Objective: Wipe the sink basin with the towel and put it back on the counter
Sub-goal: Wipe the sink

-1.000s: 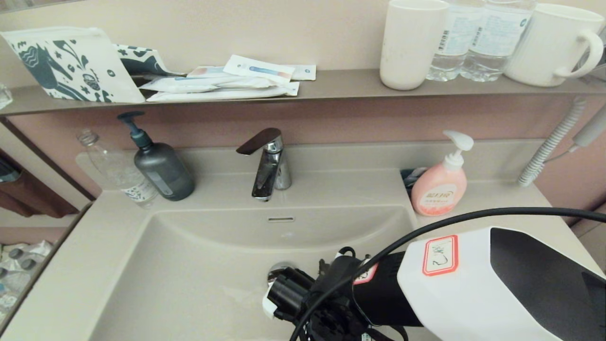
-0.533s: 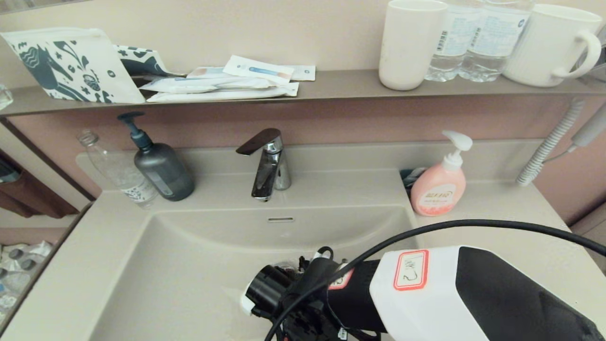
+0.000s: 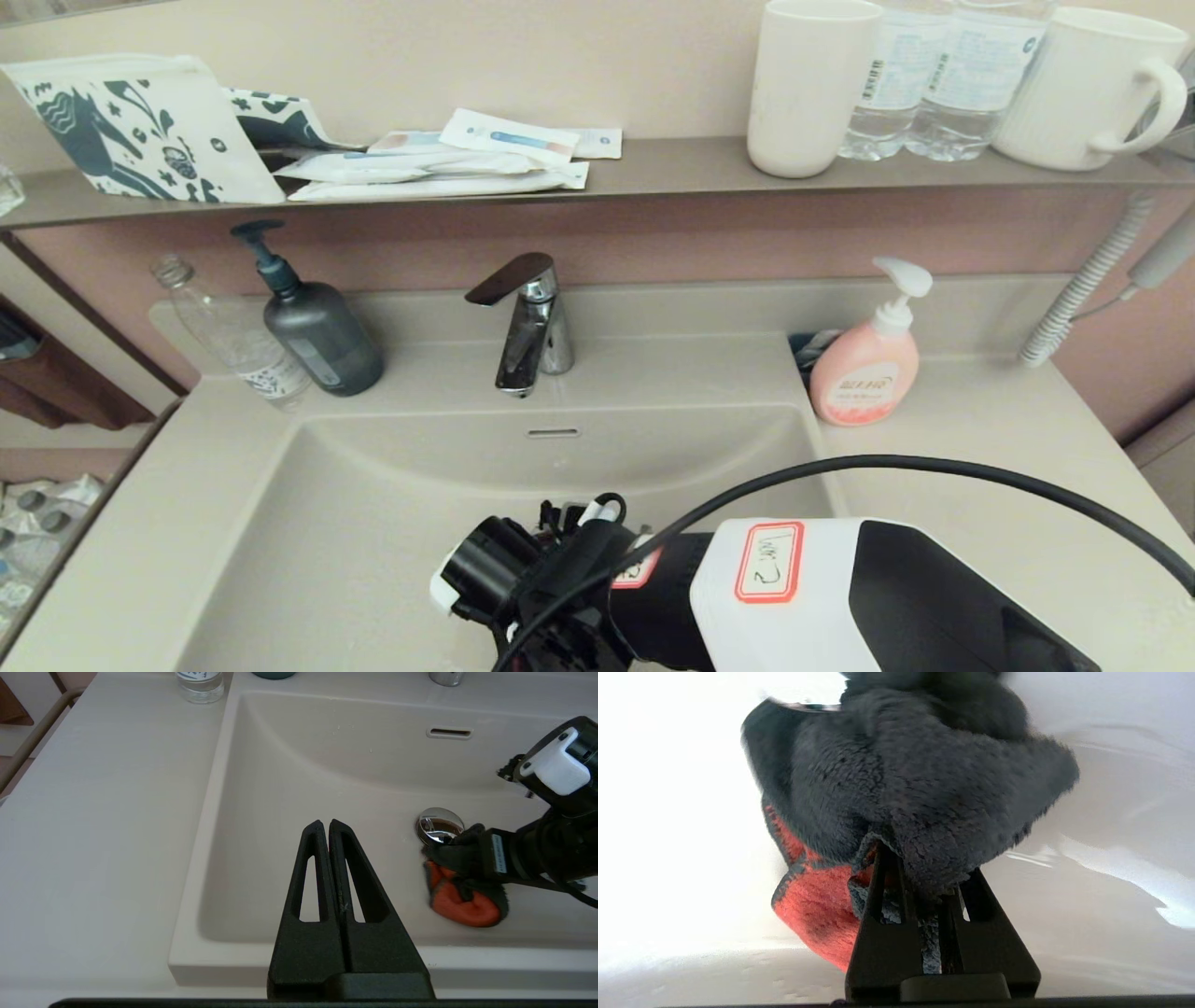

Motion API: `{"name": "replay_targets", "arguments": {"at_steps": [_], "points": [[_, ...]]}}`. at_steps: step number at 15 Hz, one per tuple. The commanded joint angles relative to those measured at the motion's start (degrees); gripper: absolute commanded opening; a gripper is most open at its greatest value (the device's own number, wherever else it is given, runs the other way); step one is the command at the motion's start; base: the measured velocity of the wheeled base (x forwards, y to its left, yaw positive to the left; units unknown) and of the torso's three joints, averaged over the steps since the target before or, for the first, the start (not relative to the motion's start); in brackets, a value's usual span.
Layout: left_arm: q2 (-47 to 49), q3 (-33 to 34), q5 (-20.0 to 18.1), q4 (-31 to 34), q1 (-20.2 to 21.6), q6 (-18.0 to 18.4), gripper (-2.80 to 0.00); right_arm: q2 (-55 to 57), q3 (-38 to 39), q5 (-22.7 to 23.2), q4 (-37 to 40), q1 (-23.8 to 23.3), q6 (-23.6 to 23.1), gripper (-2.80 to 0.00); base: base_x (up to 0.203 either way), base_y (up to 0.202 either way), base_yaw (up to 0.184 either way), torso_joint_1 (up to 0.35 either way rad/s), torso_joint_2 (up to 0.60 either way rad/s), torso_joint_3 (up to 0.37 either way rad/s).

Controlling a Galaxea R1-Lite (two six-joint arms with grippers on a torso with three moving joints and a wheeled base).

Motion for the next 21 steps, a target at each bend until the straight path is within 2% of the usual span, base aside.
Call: {"name": "replay_targets", "arguments": {"at_steps": [1,7,9,21], "points": [[0.07,-0.06,0.09,0.0,0.01,-0.02,-2.8,0.63,-0.08,1.61,-2.65,0.22,-0.3,-2.8,0.0,0.0,0.0,0.0,0.0,0.0],[0.07,-0.02,0.04,0.0,0.01,-0.07,-2.8,-1.58,-0.08,2.24,-12.29,-0.29,-4.76,-2.8,0.0,0.0,0.0,0.0,0.0,0.0],[0.07,-0.05,0.0,0.0,0.01,-0.02,-2.8,-2.27,-0.08,2.07,-13.11,-0.06,-6.37,-2.8,0.0,0.0,0.0,0.0,0.0,0.0],[0.07,-0.04,0.05,0.0,0.01,-0.03,-2.8,-6.88,-0.08,1.19,-17.48,-0.64,-8.28,-2.8,0.0,0.0,0.0,0.0,0.0,0.0]]}}
